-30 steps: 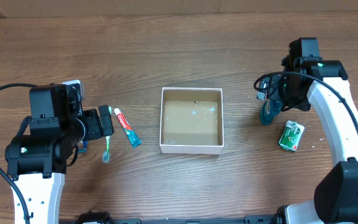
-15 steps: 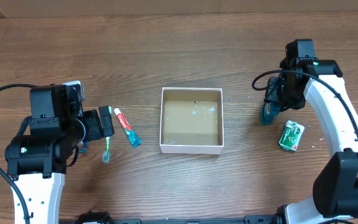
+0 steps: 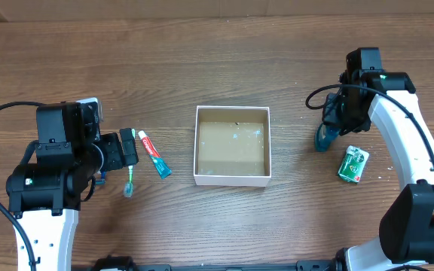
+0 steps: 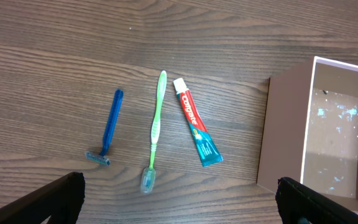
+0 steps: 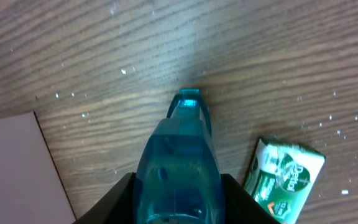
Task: Pack container
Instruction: 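Carry the Listerine bottle into the white box and release it, then move the right gripper to the green Dettol soap and grasp it, then carry the Dettol soap into the box beside the bottle, release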
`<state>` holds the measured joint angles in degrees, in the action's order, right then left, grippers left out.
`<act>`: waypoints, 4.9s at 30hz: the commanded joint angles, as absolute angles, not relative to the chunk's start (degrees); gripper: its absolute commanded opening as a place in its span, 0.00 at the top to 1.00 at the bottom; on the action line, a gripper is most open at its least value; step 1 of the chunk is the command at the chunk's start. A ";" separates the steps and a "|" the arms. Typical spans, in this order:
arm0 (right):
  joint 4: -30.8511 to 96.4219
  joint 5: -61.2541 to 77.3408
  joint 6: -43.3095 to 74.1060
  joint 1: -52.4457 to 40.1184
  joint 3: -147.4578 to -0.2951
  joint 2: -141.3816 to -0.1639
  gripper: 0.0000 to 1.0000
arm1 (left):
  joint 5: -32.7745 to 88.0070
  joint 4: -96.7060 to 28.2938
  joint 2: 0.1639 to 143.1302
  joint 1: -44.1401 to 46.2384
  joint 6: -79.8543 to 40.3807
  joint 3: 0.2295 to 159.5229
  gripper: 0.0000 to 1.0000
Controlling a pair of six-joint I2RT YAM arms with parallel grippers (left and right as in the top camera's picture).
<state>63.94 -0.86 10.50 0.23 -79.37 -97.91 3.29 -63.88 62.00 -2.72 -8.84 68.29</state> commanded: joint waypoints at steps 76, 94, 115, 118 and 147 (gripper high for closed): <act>89.10 -7.07 31.53 7.35 -95.42 -89.30 0.00 | 4.08 -63.88 62.26 -2.59 -8.14 69.84 0.00; 45.76 0.49 14.72 16.25 -51.37 -89.93 0.00 | 4.10 -63.88 62.26 -2.59 -8.19 69.84 0.00; 47.18 2.72 13.67 16.14 -55.64 -99.35 0.44 | 4.10 -63.88 62.26 -2.59 -8.16 69.84 0.00; 52.36 2.74 14.00 16.12 -60.42 -99.29 0.55 | 4.10 -63.86 62.26 -2.59 -8.16 69.84 0.00; 56.75 1.65 22.76 -30.96 -83.94 -106.80 0.61 | 4.10 -63.66 62.26 -2.59 -8.16 69.84 0.00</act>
<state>57.52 2.00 22.26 -30.89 -83.31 -105.62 3.49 -63.70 62.06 -2.72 -8.84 68.71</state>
